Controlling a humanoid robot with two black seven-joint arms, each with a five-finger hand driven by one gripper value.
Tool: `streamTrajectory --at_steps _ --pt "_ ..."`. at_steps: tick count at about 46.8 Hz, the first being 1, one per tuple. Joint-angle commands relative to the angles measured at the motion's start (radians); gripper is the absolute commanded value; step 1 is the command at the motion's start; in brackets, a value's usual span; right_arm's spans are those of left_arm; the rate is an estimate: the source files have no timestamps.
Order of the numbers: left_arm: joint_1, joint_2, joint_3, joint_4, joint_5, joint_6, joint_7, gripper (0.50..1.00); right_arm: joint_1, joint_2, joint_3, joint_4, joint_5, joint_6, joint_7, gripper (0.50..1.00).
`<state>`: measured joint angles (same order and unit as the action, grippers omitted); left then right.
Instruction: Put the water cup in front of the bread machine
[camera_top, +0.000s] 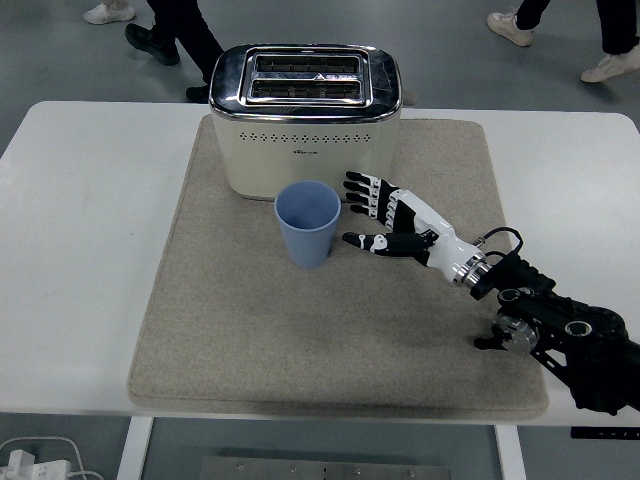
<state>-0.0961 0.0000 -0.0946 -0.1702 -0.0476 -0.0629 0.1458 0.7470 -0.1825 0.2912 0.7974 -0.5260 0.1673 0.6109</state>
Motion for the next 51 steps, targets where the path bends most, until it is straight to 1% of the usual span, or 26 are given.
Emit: streamTrajectory --at_steps 1,9,15,22,33,43,51 --pt "0.001 0.0 0.001 -0.002 0.0 0.0 0.0 1.0 0.002 -0.024 0.002 0.0 0.0 0.009 0.0 0.926" --pt "-0.001 0.0 0.001 0.0 0.0 0.0 0.0 1.0 0.002 -0.086 0.003 -0.001 0.001 0.037 0.0 0.926" --pt "-0.001 0.0 0.001 -0.002 0.0 0.0 0.0 1.0 0.003 -0.129 0.005 -0.001 0.004 0.046 0.0 0.926" --pt "-0.001 0.0 0.001 -0.002 0.0 0.0 0.0 1.0 0.005 -0.179 0.005 -0.001 0.041 0.081 0.0 0.926" --pt "0.0 0.0 0.001 0.0 -0.001 0.0 0.0 1.0 0.011 -0.244 0.008 -0.001 0.061 0.107 0.0 0.928" --pt "0.001 0.0 0.001 -0.002 0.0 0.0 0.0 1.0 0.018 -0.278 0.01 -0.014 0.127 0.12 0.0 0.928" --pt "-0.001 0.0 0.001 -0.002 0.0 0.0 0.0 1.0 0.038 -0.285 0.01 -0.017 0.215 0.136 0.0 0.926"
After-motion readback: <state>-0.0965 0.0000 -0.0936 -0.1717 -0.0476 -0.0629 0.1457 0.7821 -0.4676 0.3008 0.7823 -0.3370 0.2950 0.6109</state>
